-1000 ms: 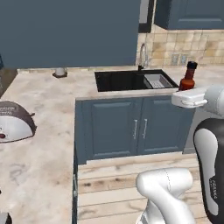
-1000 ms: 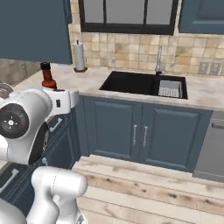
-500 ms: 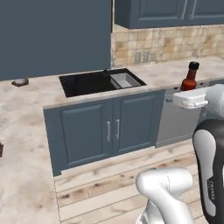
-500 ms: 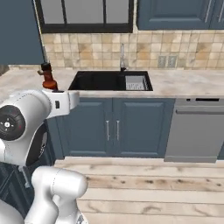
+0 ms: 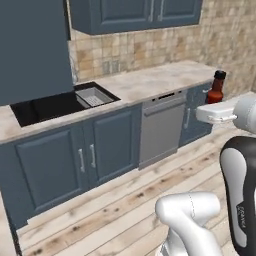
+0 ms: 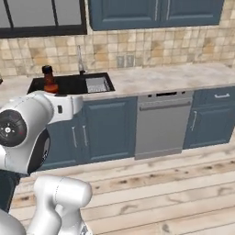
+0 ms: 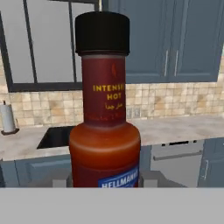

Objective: Take 2 condiments from the cabinet and move them on the counter near the stove.Make sure the condiments are lined up with each other, next to each other.

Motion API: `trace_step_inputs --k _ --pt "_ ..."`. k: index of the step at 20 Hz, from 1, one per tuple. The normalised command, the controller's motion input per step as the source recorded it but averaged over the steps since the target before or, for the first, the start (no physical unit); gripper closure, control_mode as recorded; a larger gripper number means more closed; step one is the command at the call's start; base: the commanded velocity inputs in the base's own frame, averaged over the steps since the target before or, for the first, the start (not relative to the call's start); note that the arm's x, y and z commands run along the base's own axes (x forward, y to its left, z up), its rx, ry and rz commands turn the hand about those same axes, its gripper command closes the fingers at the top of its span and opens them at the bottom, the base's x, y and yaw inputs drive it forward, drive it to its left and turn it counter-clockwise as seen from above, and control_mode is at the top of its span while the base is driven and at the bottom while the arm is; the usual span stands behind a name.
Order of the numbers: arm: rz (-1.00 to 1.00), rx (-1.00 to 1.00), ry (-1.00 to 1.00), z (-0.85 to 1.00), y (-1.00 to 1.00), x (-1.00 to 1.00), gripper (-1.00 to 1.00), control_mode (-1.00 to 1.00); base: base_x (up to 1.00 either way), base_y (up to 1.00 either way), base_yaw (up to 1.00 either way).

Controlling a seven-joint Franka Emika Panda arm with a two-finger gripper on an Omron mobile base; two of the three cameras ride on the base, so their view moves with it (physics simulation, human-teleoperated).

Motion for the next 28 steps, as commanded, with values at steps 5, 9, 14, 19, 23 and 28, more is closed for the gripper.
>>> trace_step_inputs --k 5,9,14,19,23,28 --pt "0.0 0.0 0.0 0.0 0.0 0.0 1.0 1.0 0.0 -0.47 -0.51" --pt "0.0 0.0 0.0 0.0 0.0 0.0 1.0 1.0 0.0 -0.35 -0.5" --pt "0.0 0.0 0.0 0.0 0.0 0.0 1.0 1.0 0.0 -0.23 -0.47" --pt "0.0 0.0 0.0 0.0 0.0 0.0 1.0 1.0 0.0 -0.22 -0.46" --pt "0.0 0.0 0.0 0.0 0.0 0.0 1.0 1.0 0.0 -0.19 -0.46" --pt "0.0 0.0 0.0 0.0 0.0 0.0 1.0 1.0 0.0 -0.11 -0.43"
